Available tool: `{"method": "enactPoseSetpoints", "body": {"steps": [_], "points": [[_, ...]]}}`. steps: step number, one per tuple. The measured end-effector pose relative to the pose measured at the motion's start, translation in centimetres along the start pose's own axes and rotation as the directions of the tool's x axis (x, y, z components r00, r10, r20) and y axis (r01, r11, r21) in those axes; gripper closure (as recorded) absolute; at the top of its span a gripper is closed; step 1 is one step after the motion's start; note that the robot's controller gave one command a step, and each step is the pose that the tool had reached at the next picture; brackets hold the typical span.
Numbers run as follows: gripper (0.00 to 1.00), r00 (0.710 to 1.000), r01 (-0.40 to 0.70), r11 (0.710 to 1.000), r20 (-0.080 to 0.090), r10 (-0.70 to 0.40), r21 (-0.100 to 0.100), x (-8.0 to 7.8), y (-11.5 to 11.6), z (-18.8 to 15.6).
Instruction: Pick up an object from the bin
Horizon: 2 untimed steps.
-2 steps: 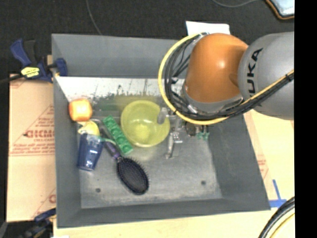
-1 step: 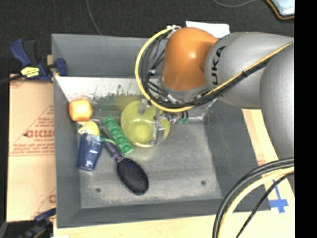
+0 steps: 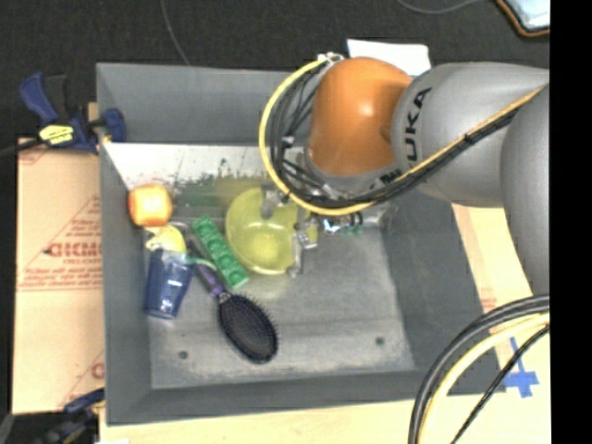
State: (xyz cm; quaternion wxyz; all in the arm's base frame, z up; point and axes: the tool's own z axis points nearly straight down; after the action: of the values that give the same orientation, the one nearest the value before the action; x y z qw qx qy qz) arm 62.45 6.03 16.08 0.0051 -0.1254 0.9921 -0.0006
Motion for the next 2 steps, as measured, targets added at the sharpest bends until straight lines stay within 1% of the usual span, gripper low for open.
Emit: {"method": "enactPoseSetpoints", "body": {"steps": [1, 2], "points": [[0.0, 0.99, 0.138, 0.99, -0.003, -0.138, -0.002, 2.8, -4.8, 4.2], [0.0, 0.98, 0.2, 0.98, 0.01, -0.2, 0.001, 2.3, -3.0, 9.0]]}}
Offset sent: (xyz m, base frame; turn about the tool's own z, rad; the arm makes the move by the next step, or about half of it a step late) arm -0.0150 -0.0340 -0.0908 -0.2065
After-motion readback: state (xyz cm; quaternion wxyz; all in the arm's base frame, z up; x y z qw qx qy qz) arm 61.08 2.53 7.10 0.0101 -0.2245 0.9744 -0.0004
